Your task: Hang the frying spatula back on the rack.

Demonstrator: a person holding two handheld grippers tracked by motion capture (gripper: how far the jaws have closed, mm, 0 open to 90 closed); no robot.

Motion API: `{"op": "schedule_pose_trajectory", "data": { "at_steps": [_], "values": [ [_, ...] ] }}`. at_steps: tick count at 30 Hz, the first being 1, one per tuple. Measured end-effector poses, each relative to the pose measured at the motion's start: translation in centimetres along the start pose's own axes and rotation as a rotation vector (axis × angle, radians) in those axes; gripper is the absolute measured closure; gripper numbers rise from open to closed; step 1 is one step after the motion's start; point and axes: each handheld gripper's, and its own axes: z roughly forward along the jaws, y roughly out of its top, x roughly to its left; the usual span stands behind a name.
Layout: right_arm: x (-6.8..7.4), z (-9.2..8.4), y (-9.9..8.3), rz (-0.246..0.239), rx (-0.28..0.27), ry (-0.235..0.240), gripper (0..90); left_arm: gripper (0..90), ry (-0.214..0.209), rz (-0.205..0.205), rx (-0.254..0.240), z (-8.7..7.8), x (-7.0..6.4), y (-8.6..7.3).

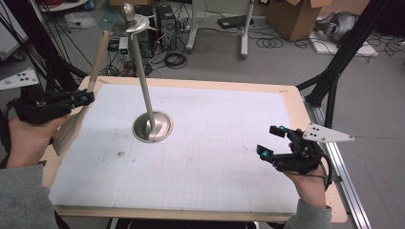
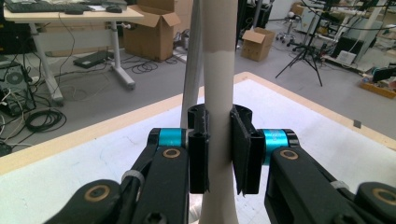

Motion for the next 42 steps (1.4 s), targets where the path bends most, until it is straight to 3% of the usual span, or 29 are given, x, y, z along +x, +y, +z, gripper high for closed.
{"op": "schedule_pose_trajectory", "data": {
  "at_steps": [5, 8, 22, 42],
  "values": [
    [0.0, 0.0, 0.0, 0.001, 0.001, 0.001, 13.4, 77.9, -0.001, -0.006, 0.007, 0.7, -0.1, -0.1],
    [0.0, 0.0, 0.0, 0.001, 0.000, 0.003, 13.5, 77.9, -0.023, -0.018, 0.008, 1.1, 0.0, -0.1],
    [0.0, -0.1, 0.1, 0.001, -0.002, 0.006, 13.5, 77.9, -0.012, -0.025, 0.038, 2.9, -0.3, -0.2],
    [0.1, -0.2, 0.1, 0.000, -0.003, 0.007, 13.5, 77.9, 0.039, -0.006, 0.078, 5.2, -0.5, -0.2]
  ]
}}
